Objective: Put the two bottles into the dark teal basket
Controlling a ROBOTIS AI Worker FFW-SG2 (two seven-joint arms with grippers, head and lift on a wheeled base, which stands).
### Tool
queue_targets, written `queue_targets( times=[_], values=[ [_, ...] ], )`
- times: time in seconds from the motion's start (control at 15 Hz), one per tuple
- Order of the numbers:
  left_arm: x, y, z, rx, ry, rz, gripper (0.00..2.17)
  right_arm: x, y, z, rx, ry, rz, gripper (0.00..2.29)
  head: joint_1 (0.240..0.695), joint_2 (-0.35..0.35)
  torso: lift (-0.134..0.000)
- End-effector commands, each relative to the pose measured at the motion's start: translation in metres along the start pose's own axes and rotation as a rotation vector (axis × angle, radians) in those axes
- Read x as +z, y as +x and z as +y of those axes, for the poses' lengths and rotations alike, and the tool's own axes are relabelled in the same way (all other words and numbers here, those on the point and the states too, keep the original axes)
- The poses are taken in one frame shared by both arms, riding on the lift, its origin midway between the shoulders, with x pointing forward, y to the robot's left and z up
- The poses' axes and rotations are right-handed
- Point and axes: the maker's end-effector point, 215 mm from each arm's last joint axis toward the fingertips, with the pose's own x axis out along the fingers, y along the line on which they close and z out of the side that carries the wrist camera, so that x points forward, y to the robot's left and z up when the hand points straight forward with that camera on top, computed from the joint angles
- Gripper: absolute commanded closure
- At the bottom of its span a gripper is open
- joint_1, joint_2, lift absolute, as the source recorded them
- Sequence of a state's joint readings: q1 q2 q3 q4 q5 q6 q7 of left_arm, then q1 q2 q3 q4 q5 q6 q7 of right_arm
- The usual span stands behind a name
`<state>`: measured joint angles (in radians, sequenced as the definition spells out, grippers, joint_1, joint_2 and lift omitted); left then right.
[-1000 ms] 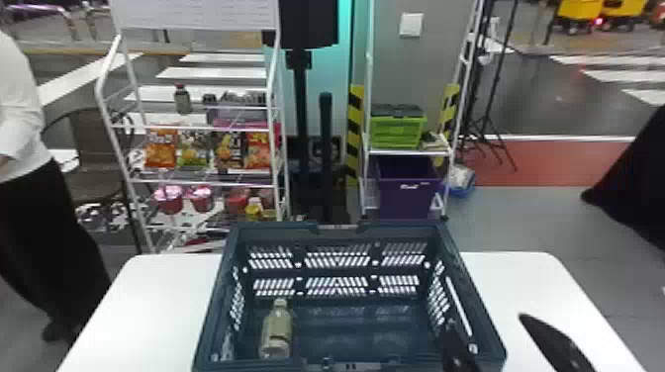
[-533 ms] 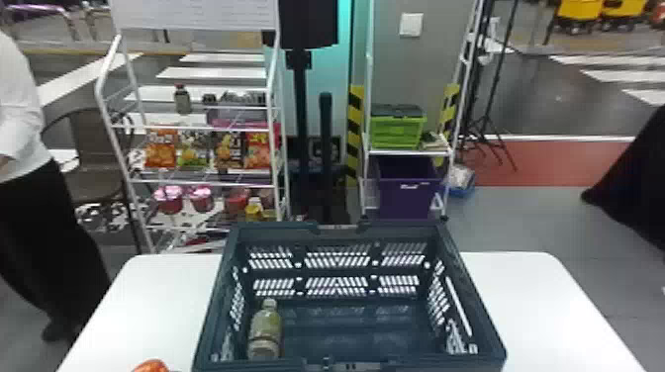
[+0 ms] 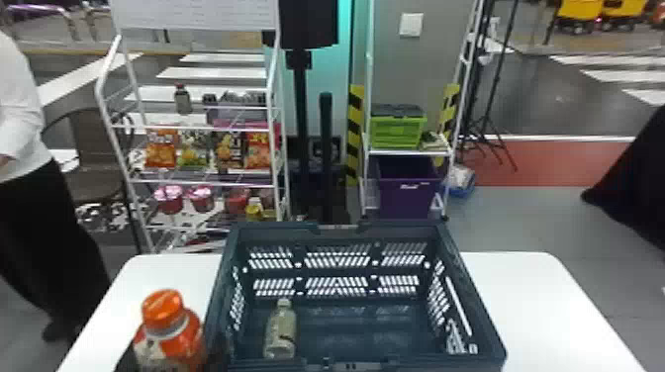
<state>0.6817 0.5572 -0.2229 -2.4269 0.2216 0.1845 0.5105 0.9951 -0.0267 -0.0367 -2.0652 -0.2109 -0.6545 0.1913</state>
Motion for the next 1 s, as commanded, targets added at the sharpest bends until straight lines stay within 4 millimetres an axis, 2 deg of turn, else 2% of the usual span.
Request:
queue_targets(
  times=[0.0,0.2,0.4,0.47,0.6,0.73,0.93],
  values=[
    [0.024,0.012,-0.004,0.003,0.05,-0.015,2.14,-0.001,-0.005,-0.007,-0.013,-0.005,0.009,0.04,0.499,0.0,0.0],
    [0.061,0.036,-0.025,-0.041,0.069,-0.068,2.14,-0.004,-0.008,-0.009,-0.015,-0.009,0.022,0.04,0.499,0.0,0.0],
    [0.073,0.071,-0.062,-0.134,0.157,-0.007,2.14,-0.014,-0.009,-0.01,-0.01,-0.009,0.054,0.04,0.499,0.0,0.0],
    [0.063,0.085,-0.081,-0.18,0.207,0.057,2.14,-0.018,-0.01,-0.012,-0.01,-0.013,0.063,0.04,0.499,0.0,0.0],
    [0.057,0.109,-0.121,-0.272,0.22,0.082,2.14,-0.023,-0.014,-0.01,-0.007,-0.008,0.074,0.05,0.499,0.0,0.0],
    [0.041,0.126,-0.153,-0.349,0.236,0.134,2.13,-0.025,-0.019,-0.01,-0.008,-0.008,0.078,0.05,0.499,0.0,0.0],
    [-0.015,0.143,-0.175,-0.471,0.292,0.328,2.14,-0.027,-0.027,-0.01,-0.011,-0.007,0.09,0.05,0.499,0.0,0.0]
  ],
)
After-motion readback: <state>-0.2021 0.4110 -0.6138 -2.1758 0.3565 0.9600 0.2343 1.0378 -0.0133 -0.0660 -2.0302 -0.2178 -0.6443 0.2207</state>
